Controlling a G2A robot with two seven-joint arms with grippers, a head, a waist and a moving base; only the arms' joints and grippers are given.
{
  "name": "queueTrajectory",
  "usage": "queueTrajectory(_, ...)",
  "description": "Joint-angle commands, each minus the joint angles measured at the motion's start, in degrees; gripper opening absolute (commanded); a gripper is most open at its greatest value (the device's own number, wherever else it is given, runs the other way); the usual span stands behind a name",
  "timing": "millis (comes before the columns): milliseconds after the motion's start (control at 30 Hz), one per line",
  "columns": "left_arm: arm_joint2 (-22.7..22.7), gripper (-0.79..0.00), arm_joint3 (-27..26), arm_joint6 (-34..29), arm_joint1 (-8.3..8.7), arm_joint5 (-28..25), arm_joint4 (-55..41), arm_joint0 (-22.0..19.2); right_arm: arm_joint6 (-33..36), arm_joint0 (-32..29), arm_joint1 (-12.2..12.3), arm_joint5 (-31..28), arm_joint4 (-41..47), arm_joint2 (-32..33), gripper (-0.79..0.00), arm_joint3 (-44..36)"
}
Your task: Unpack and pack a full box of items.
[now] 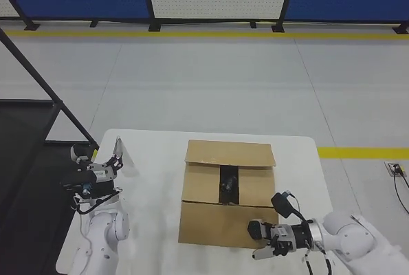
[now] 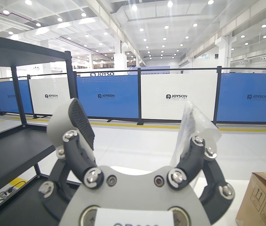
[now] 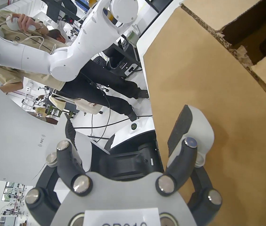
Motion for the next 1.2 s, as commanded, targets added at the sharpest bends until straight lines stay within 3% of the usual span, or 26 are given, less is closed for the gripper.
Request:
queueTrajectory(0, 0.0, 0.000, 0.0, 0.0, -0.02, -0.2, 0.0, -0.1, -0.3, 0.6, -0.1, -0.3, 0.6, -0.7, 0.000, 1.6)
queueTrajectory(633, -0.5, 0.000, 0.6, 0.4, -0.20, -0.8, 0.1, -0.4, 1.6, 4.6, -2.1, 1.6, 0.0, -5.2, 0.000, 7.6)
queueTrajectory(800, -0.6, 0.000, 0.7, 0.3, -0.24, -0.9, 0.3, -0.4, -1.9, 3.7, -0.7, -1.9, 3.4, -4.2, 0.000, 1.3)
queueTrajectory(933, -0.6, 0.000, 0.5, 0.3, -0.29, -1.1, 0.1, -0.4, -3.2, 3.5, 1.3, -3.2, 11.8, -1.7, 0.000, -2.5)
queueTrajectory(1033, -0.7, 0.000, 0.3, 0.5, -0.31, -1.1, 0.2, -0.1, 0.1, 5.1, 2.1, 0.5, 19.4, 0.4, 0.000, -1.5)
queueTrajectory(1167, -1.7, 0.000, 0.0, 0.9, -0.28, -0.9, -0.8, 0.4, 0.2, 8.3, 1.7, 12.4, 27.0, 1.0, 0.000, 2.3)
